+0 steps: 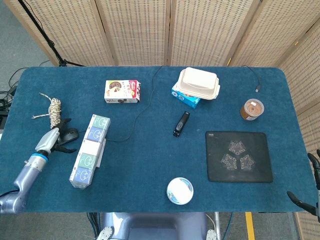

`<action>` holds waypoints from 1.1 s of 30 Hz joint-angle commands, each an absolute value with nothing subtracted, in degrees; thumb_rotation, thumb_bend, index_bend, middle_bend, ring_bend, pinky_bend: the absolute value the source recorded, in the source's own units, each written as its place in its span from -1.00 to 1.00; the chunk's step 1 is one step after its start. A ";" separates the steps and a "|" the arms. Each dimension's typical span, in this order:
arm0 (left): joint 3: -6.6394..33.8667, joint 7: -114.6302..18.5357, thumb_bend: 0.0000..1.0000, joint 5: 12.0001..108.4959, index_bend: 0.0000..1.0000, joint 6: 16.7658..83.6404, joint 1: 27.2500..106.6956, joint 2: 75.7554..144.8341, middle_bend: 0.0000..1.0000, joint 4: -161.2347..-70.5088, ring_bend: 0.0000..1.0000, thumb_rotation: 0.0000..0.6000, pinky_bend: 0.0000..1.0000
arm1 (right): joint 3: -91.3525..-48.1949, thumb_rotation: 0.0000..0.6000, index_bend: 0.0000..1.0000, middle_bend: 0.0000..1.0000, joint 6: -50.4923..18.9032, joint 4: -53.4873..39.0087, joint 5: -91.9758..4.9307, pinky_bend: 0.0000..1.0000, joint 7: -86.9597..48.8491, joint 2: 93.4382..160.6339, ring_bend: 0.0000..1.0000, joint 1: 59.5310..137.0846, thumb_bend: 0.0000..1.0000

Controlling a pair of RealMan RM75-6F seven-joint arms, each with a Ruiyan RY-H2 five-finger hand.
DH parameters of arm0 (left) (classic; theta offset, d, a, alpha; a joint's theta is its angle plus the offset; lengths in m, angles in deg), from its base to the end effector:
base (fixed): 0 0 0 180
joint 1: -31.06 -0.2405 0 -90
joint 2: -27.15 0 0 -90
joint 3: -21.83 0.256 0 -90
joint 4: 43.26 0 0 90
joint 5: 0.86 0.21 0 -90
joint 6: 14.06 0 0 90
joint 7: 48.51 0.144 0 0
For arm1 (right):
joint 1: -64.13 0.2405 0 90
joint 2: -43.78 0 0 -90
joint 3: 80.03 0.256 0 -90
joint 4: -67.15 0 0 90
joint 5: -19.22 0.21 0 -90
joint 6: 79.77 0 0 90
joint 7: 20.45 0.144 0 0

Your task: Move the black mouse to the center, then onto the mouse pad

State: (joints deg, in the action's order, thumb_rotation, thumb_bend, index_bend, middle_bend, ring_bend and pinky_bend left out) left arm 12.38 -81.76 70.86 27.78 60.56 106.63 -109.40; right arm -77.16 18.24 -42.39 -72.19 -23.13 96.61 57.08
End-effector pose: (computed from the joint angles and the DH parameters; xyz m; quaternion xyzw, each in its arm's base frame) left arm -0.3269 0.3408 0.0608 -0.5310 -0.6414 -0.3668 0.4150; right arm -0.2704 -0.1190 0.2190 0.5265 -0.3747 0.4259 0.6332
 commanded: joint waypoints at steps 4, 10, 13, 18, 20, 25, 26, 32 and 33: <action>12.47 -81.38 -0.79 70.86 -1.00 29.17 59.65 104.41 -1.00 -112.26 -1.00 1.00 -0.94 | -77.12 1.00 -1.00 -1.00 18.26 -42.40 -72.17 -1.00 -22.85 96.54 -1.00 57.09 -1.00; 13.03 -77.67 -0.77 68.81 -1.00 29.35 59.00 103.14 -1.00 -115.65 -1.00 1.00 -0.94 | -77.27 1.00 -1.00 -1.00 18.06 -42.41 -72.51 -1.00 -23.06 96.65 -1.00 57.17 -1.00; 12.81 -75.86 -0.77 66.50 -1.00 28.26 59.43 103.93 -1.00 -115.60 -1.00 1.00 -0.94 | -77.17 1.00 -1.00 -1.00 18.29 -42.38 -72.26 -1.00 -23.04 96.55 -1.00 57.05 -1.00; 12.71 -73.66 -0.73 64.64 -1.00 27.70 59.88 105.33 -1.00 -114.45 -1.00 1.00 -0.87 | -77.18 1.00 -1.00 -1.00 18.24 -42.42 -72.27 -1.00 -22.82 96.44 -1.00 57.06 -1.00; 12.53 -72.74 -0.69 63.55 -1.00 27.67 59.94 105.88 -1.00 -113.94 -1.00 1.00 -0.82 | -77.22 1.00 -1.00 -1.00 18.14 -42.43 -72.32 -1.00 -22.70 96.44 -1.00 57.10 -1.00; 11.83 -70.01 -0.59 60.78 -1.00 28.52 59.96 107.21 -0.99 -112.66 -0.90 1.00 -0.47 | -77.19 1.00 -1.00 -1.00 18.12 -42.38 -72.26 -1.00 -22.65 96.44 -1.00 57.12 -1.00; 11.75 -69.24 -0.59 60.16 -1.00 28.59 60.02 107.46 -0.99 -112.40 -0.87 1.00 -0.43 | -77.19 1.00 -1.00 -1.00 18.08 -42.39 -72.24 -1.00 -22.62 96.45 -1.00 57.14 -1.00; 11.61 -64.94 -0.58 56.42 -0.98 28.55 60.14 108.55 -0.88 -111.74 -0.73 1.00 -0.28 | -77.22 1.00 -1.00 -1.00 18.05 -42.40 -72.30 -1.00 -22.67 96.52 -1.00 57.16 -1.00; 11.62 -64.24 -0.58 55.77 -0.96 28.52 60.10 108.69 -0.88 -111.61 -0.72 1.00 -0.27 | -77.24 1.00 -1.00 -1.00 17.99 -42.40 -72.27 -1.00 -22.61 96.50 -1.00 57.17 -1.00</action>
State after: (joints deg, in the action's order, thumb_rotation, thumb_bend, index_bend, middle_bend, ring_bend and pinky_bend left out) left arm 11.68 -64.89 56.41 28.50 60.11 108.37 -111.86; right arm -77.23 17.99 -42.40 -72.27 -22.61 96.50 57.17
